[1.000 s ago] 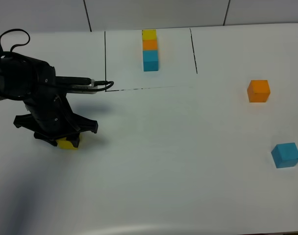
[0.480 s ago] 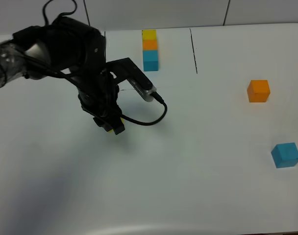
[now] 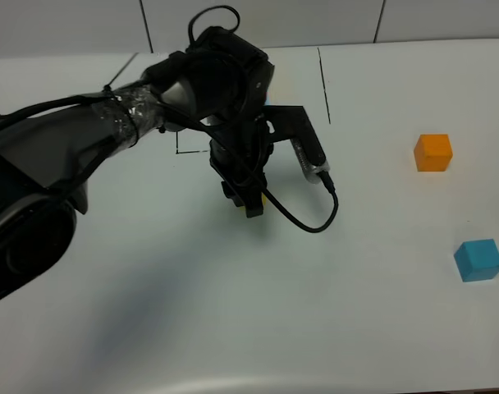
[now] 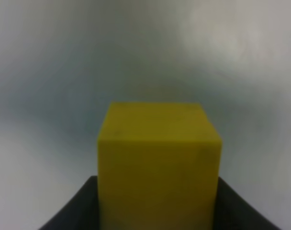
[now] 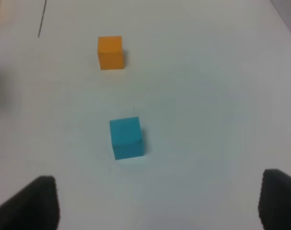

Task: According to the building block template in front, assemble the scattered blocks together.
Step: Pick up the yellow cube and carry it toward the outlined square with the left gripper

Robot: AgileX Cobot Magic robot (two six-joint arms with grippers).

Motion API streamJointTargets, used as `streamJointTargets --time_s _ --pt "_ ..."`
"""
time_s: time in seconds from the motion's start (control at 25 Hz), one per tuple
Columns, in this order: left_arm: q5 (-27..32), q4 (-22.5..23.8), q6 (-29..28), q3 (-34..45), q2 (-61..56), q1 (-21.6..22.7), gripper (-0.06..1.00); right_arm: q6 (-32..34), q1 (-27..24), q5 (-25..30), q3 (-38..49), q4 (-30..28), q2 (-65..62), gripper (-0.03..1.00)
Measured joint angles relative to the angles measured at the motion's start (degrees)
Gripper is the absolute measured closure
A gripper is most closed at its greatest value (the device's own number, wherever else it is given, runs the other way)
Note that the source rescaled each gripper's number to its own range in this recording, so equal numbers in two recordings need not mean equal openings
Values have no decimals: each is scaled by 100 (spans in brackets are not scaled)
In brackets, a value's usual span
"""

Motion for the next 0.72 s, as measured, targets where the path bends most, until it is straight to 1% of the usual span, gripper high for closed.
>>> streamJointTargets --time_s 0.12,0.4,0.72 --pt "-119 -51 140 -199 181 -35 93 0 0 0 0 0 0 26" --pt "-496 -230 600 -217 230 -41 93 20 0 0 0 0 0 26" --pt "-506 -236 654 -265 442 -41 93 25 0 0 0 0 0 26"
